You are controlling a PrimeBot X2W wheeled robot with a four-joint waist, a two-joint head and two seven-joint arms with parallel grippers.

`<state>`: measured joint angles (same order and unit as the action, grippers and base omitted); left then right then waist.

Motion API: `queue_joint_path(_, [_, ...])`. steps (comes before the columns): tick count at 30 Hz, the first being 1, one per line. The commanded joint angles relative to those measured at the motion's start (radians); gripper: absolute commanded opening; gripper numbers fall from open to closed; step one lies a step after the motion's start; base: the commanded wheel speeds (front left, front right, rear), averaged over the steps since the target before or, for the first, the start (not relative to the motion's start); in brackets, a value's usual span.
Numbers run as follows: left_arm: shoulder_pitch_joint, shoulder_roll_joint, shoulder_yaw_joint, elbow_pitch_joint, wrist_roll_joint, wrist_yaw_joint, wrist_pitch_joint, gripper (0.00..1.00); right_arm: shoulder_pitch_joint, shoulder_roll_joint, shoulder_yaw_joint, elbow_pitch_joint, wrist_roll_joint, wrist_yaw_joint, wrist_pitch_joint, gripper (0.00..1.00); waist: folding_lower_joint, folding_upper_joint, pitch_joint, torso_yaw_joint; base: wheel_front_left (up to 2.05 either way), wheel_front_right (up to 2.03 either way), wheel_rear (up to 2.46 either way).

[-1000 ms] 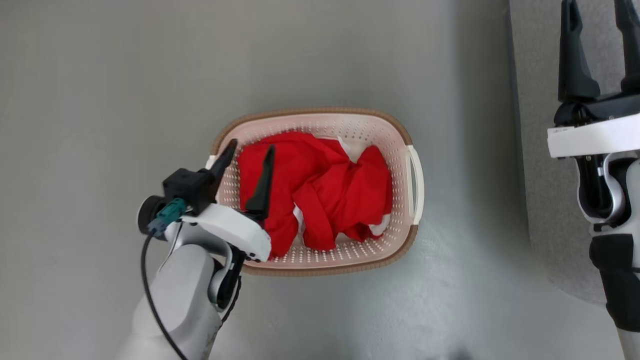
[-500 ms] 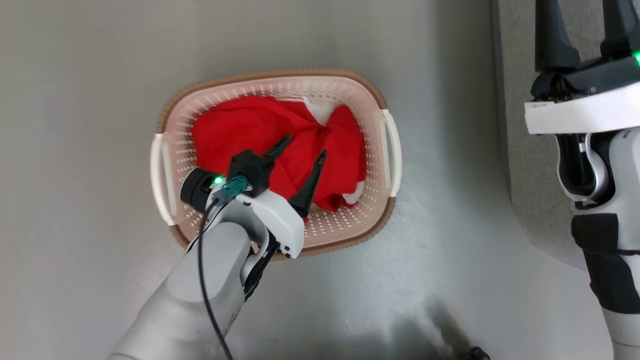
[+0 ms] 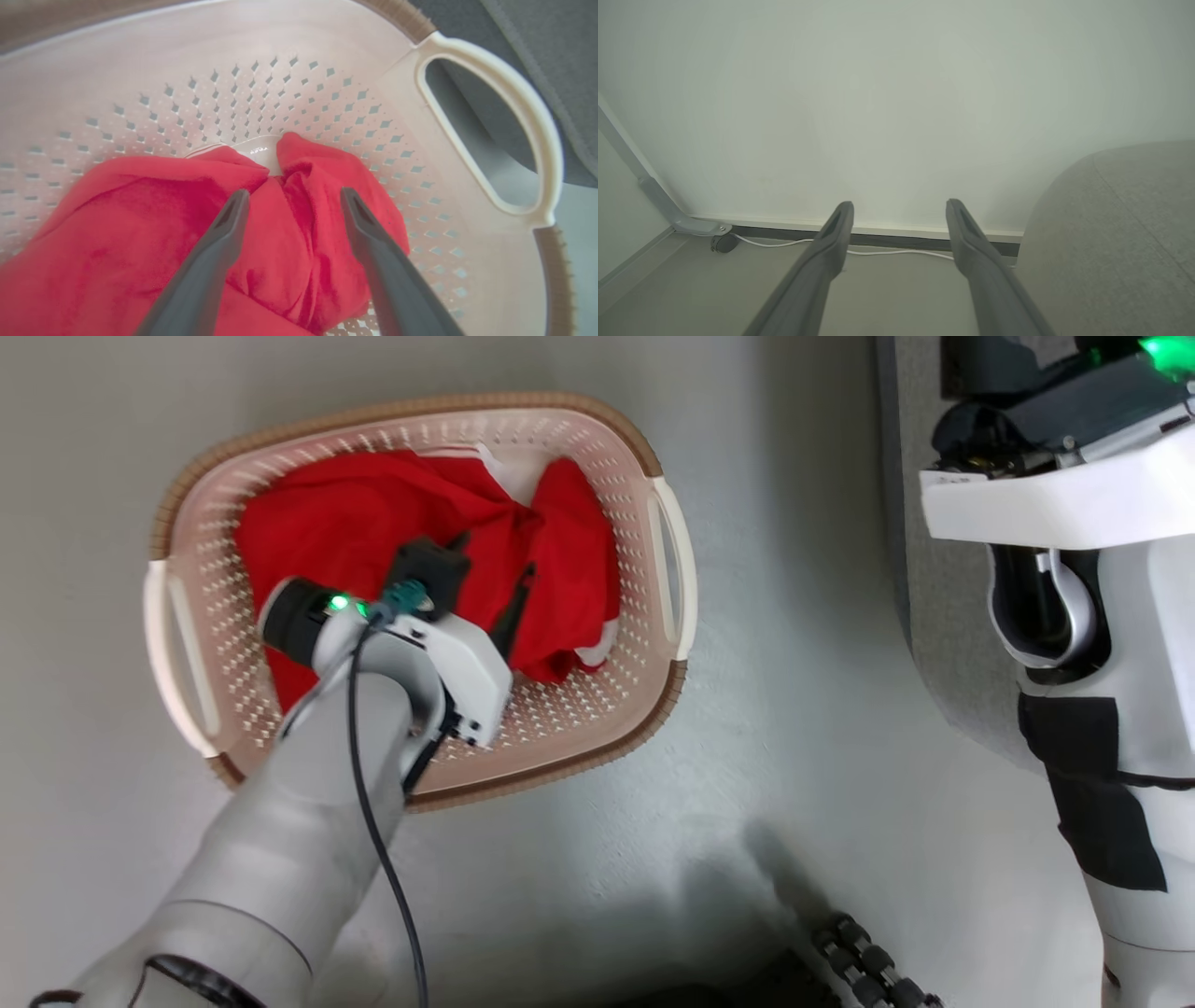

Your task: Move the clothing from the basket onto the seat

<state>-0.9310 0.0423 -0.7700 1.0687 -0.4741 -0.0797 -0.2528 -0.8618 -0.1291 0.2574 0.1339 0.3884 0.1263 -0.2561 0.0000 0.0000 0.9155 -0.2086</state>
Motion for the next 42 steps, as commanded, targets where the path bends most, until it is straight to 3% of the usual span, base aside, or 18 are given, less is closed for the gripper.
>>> queue_joint_path(1, [-0.010, 0.008, 0.021, 0.017, 0.009, -0.009, -0.009, 1.00, 0.012, 0.014, 0.014, -0.035, 0.010, 0.004, -0.006, 1.00, 0.0000, 0.0000, 0.031, -0.025, 0.00, 0.00, 0.00])
queue_joint_path(6, [-0.046, 0.018, 0.036, 0.072, 0.017, -0.018, -0.009, 1.00, 0.001, 0.033, 0.019, -0.045, 0.014, 0.004, -0.006, 1.00, 0.0000, 0.0000, 0.059, -0.045, 0.00, 0.00, 0.00])
queue_joint_path(15, [-0.098, 0.026, 0.039, 0.185, 0.027, 0.023, 0.010, 1.00, 0.002, 0.047, 0.019, -0.049, 0.024, 0.004, -0.006, 1.00, 0.0000, 0.0000, 0.093, -0.069, 0.00, 0.00, 0.00])
queue_joint_path(19, [-0.107, 0.021, 0.030, 0.202, 0.022, 0.013, 0.039, 1.00, 0.003, 0.050, 0.018, -0.045, 0.026, 0.004, -0.006, 1.00, 0.0000, 0.0000, 0.093, -0.071, 0.00, 0.00, 0.00])
queue_joint_path(20, [-0.106, 0.019, 0.028, 0.203, 0.020, 0.010, 0.040, 0.94, 0.002, 0.050, 0.016, -0.043, 0.027, 0.004, -0.006, 1.00, 0.0000, 0.0000, 0.091, -0.070, 0.00, 0.00, 0.00])
queue_joint_path(21, [-0.104, 0.017, 0.024, 0.205, 0.019, 0.008, 0.041, 0.09, 0.002, 0.050, 0.013, -0.041, 0.027, 0.004, -0.006, 1.00, 0.0000, 0.0000, 0.087, -0.067, 0.00, 0.00, 0.00])
queue_joint_path(22, [-0.103, 0.015, 0.013, 0.206, 0.026, 0.007, 0.037, 0.00, 0.004, 0.050, 0.011, -0.039, 0.026, 0.004, -0.006, 1.00, 0.0000, 0.0000, 0.081, -0.064, 0.00, 0.00, 0.00])
queue_joint_path(35, [0.015, 0.008, -0.008, 0.144, -0.016, -0.007, -0.007, 0.00, 0.054, 0.008, -0.017, 0.016, 0.010, 0.004, -0.006, 1.00, 0.0000, 0.0000, -0.063, -0.006, 0.00, 0.00, 0.00])
queue_joint_path(42, [0.122, 0.008, 0.041, -0.053, -0.007, 0.010, -0.009, 0.00, 0.117, -0.027, -0.020, 0.061, 0.003, 0.004, -0.006, 1.00, 0.0000, 0.0000, -0.210, 0.054, 0.00, 0.00, 0.00])
